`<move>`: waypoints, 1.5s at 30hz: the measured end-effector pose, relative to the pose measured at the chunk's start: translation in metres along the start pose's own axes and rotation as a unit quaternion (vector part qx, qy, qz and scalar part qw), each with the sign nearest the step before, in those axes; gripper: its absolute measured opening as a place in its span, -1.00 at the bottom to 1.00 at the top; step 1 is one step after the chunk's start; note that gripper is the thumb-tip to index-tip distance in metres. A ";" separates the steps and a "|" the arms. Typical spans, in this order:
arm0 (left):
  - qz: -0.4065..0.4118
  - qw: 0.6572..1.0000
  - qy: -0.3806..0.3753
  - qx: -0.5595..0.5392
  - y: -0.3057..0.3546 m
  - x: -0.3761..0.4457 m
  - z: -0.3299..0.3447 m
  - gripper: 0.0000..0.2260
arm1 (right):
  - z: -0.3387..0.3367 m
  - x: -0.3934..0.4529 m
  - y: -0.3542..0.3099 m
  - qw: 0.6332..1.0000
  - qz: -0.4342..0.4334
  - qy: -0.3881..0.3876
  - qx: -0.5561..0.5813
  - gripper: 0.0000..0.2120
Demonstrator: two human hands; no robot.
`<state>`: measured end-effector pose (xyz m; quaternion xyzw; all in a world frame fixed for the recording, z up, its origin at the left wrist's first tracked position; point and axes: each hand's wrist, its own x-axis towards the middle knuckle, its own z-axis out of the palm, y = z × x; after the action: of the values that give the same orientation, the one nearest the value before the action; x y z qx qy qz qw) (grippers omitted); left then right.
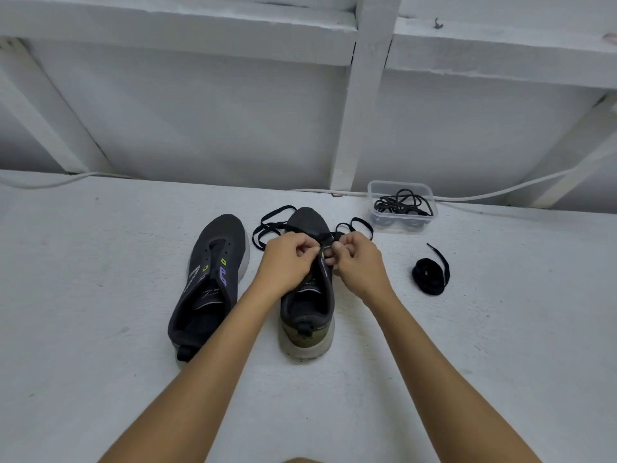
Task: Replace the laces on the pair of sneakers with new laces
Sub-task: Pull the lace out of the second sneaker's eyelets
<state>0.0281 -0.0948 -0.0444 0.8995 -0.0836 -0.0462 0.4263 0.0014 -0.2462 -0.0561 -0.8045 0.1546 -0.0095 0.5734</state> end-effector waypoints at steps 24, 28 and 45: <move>0.005 0.991 0.129 0.033 -0.019 -0.013 -0.007 -0.81 | -0.009 -0.039 -0.034 0.976 0.027 -0.155 -0.150 -0.64; 0.042 0.987 0.110 0.112 -0.018 -0.004 -0.013 -0.90 | -0.004 -0.043 -0.030 0.975 0.015 -0.153 -0.161 -0.57; 0.057 0.954 0.037 0.292 0.003 0.006 -0.018 -0.85 | -0.009 -0.053 -0.036 0.980 0.018 -0.142 -0.140 -0.44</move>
<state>0.0361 -0.0835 -0.0308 0.9795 -0.1290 0.0386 0.1495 -0.0422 -0.2303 -0.0112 -0.8673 0.0856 0.1368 0.4709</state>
